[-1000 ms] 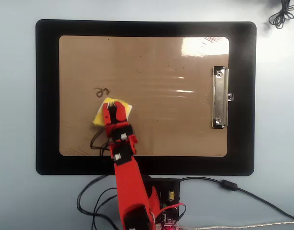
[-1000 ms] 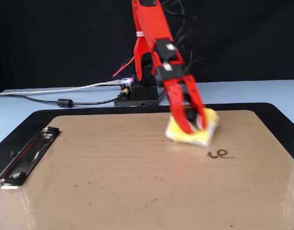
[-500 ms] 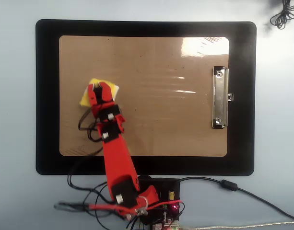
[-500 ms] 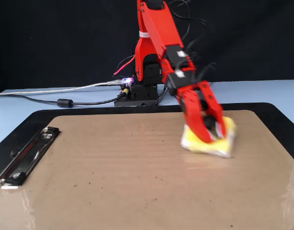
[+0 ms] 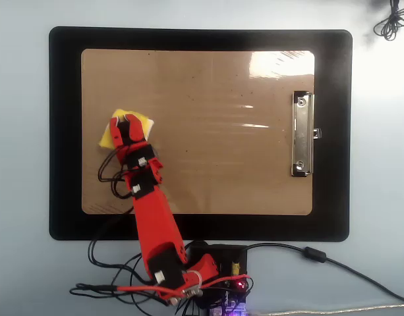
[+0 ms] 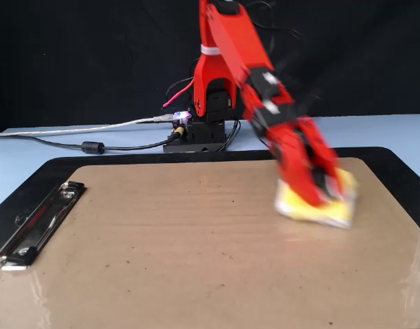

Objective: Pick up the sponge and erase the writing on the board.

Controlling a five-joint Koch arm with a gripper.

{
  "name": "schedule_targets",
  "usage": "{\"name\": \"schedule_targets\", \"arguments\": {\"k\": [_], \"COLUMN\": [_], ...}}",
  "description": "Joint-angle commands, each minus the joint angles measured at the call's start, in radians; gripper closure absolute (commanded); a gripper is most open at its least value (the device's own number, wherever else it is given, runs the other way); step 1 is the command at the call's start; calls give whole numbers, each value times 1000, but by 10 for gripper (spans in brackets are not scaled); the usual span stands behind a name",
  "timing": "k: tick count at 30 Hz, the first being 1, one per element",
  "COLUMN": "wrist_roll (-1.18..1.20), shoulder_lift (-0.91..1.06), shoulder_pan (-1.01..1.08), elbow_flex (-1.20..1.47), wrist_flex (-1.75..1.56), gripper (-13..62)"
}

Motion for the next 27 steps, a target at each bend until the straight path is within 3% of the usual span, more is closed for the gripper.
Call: {"name": "schedule_targets", "arguments": {"k": [1, 3, 6, 8, 13, 18, 27], "wrist_roll": [-31, -32, -40, -54, -106, -322, -331], "shoulder_lift": [-91, -41, 281, 374, 350, 293, 316], "shoulder_pan": [-18, -21, -37, -52, -202, -466, -483], "elbow_flex": [-67, -32, 222, 270, 278, 258, 344], "wrist_flex": [-8, 28, 98, 152, 164, 156, 155], "gripper": [573, 573, 573, 573, 573, 573, 573]}}
